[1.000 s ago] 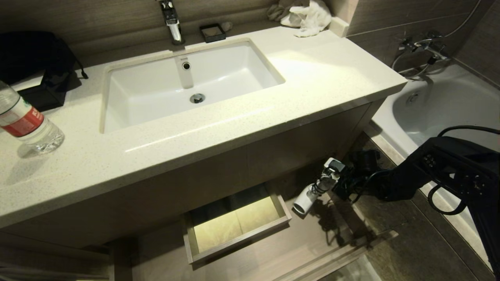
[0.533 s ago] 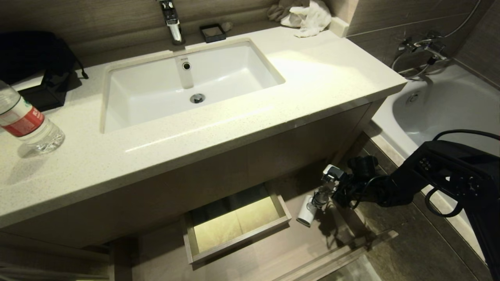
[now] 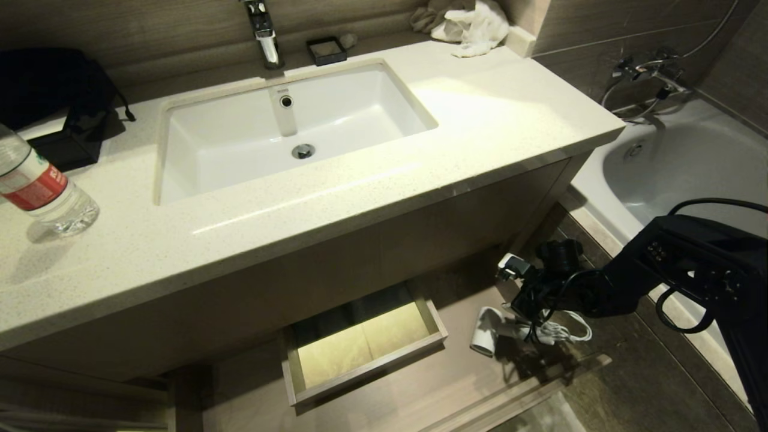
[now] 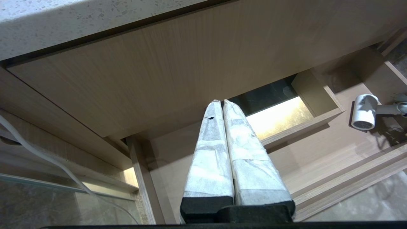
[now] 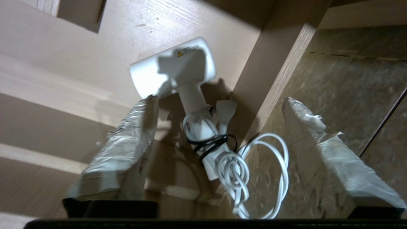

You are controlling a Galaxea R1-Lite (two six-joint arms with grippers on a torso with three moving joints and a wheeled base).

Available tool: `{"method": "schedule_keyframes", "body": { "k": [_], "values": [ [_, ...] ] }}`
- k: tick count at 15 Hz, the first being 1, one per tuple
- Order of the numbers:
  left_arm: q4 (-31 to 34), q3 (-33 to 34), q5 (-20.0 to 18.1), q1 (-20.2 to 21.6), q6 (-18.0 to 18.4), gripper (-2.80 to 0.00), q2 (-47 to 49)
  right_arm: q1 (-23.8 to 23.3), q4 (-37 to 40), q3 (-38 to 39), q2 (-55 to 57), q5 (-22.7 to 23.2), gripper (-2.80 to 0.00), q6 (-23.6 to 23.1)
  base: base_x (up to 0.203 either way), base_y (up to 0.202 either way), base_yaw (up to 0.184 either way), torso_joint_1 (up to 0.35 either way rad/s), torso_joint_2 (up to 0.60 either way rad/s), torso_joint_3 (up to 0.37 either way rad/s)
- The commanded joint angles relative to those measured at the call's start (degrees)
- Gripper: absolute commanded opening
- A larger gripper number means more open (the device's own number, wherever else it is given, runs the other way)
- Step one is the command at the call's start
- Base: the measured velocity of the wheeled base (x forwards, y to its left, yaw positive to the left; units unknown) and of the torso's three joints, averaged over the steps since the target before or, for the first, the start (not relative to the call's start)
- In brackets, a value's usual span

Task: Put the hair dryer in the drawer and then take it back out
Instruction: Put it into the drawer

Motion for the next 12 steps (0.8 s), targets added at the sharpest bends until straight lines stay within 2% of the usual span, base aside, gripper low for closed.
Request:
{"method": "schedule_keyframes", "body": {
  "k": [1,3,6,8,9,12],
  "values": [
    [0.0,0.0,0.0,0.0,0.0,-2.8,0.0,-0.1,1.7,1.4,-2.5,0.1,0.0,-0.3,0.0,0.0,0.0,0.0,0.0,0.0],
    [0.0,0.0,0.0,0.0,0.0,-2.8,0.0,-0.9,2.6,3.1,-3.3,-0.9,0.0,-0.7,0.0,0.0,0.0,0.0,0.0,0.0],
    [0.0,0.0,0.0,0.0,0.0,-2.8,0.0,-3.1,2.7,3.4,-3.5,-5.3,0.0,-2.6,0.0,0.0,0.0,0.0,0.0,0.0],
    [0.0,0.0,0.0,0.0,0.0,-2.8,0.0,-5.0,4.2,3.5,-3.9,-5.6,0.0,-3.5,0.0,0.0,0.0,0.0,0.0,0.0],
    [0.0,0.0,0.0,0.0,0.0,-2.8,0.0,-6.2,5.1,4.4,-4.3,-5.6,-2.8,-4.6,0.0,0.0,0.0,0.0,0.0,0.0],
    [0.0,0.0,0.0,0.0,0.0,-2.8,0.0,-8.2,6.6,4.9,-4.3,-5.9,-2.8,-5.8,0.0,0.0,0.0,0.0,0.0,0.0]
  ]
}}
